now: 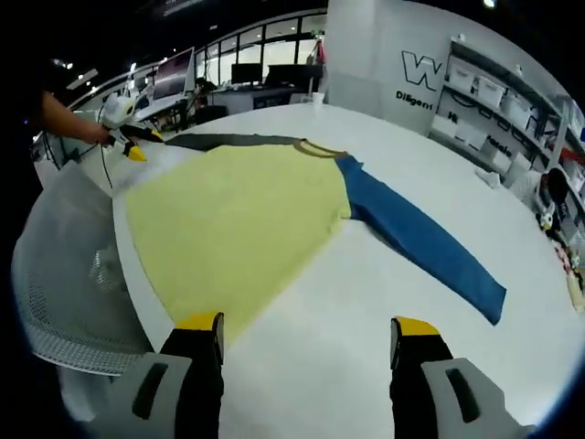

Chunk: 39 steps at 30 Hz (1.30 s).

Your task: Fold the garment on the visible template until the final outline fits inside the template.

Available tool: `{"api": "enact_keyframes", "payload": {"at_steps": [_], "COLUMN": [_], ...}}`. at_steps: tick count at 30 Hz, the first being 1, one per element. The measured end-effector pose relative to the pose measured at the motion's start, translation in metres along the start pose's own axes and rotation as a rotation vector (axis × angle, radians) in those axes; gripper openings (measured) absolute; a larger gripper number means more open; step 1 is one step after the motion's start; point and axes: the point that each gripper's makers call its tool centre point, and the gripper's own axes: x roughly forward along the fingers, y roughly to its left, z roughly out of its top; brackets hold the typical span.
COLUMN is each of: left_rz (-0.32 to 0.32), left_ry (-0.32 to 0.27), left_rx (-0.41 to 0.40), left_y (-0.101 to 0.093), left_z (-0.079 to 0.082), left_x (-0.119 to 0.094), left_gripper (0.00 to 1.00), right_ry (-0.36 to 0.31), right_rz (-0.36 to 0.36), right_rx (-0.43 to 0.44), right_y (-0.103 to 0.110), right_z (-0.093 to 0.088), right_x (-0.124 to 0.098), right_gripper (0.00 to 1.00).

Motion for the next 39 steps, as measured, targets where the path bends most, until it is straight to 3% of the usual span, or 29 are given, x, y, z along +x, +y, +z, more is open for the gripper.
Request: {"api": "enact_keyframes", "payload": {"at_steps": [10, 16, 21, 26, 39], "left_rz": [0.127, 0.181, 0.252, 0.315, 0.418], "left_ry": [-0.037, -0.038, -0.053, -0.055, -0.015], "left_rx": [-0.256, -0.307, -0.363, -0.414, -0.461], "left_y": [0.043, 0.067, 0.089, 0.109, 0.150], "left_z": [-0.012, -0.018, -0.020, -0.025, -0.043], "left_x": [-0.005, -0.010, -0.015, -0.021, -0.026], "left_gripper": [0.68, 0.66, 0.63, 0.59, 0.50], "right_ry": [-0.063, -0.057, -0.028, -0.027, -0.018], "right_rz": [-0.021, -0.025, -0.047, -0.067, -0.102], "right_rx": [0.046, 0.058, 0.065, 0.078, 0.095], "right_y": [0.005, 0.011, 0.007, 0.002, 0.001], "right_z": [0.004, -0.003, -0.016, -0.018, -0.026], "right_x": [-0.009, -0.012, -0.015, -0.021, -0.031], "right_gripper": [0.95, 0.96, 0.95, 0.95, 0.93]}}
